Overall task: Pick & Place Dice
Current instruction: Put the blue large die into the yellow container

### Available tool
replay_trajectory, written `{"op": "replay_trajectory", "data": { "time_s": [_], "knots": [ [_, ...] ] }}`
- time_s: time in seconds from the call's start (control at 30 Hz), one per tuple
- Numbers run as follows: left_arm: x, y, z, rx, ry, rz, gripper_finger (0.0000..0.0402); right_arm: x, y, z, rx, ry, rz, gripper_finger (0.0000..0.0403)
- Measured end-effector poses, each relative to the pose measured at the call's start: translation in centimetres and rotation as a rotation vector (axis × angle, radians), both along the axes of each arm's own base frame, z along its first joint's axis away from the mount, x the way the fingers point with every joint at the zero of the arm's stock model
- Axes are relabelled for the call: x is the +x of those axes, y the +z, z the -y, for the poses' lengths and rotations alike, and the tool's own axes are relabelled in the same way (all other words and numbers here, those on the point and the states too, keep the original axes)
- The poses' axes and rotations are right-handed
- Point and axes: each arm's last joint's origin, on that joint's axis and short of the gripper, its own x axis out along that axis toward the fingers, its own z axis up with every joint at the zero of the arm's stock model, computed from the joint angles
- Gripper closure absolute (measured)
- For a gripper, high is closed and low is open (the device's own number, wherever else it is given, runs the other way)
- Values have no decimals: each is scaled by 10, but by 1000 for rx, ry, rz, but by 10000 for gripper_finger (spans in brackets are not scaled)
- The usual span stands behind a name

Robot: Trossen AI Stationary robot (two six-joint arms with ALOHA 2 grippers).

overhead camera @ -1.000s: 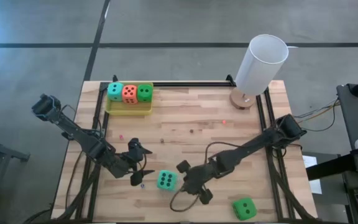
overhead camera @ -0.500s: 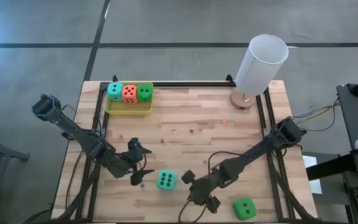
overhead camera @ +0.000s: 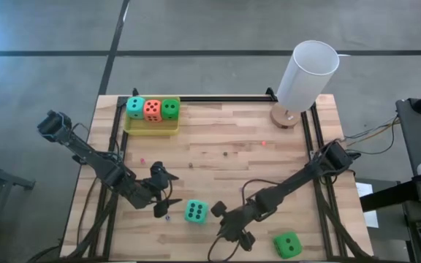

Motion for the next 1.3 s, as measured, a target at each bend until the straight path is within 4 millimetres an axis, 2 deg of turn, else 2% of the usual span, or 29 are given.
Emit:
{"op": "replay_trajectory", "data": {
  "time_s": [0.37,0.67,0.87,1.3],
  "knots": [
    [0,0,0,1,1,-1,5,3,-2,-2,19,3,33,374],
    [0,0,0,1,0,-1,9,12,-15,-2,-1,23,82,374],
    [0,0,0,3,0,-3,7,24,-12,15,6,-21,119,374],
    [0,0,0,3,0,-2,8,48,-26,50,2,-106,162,374]
  ]
}}
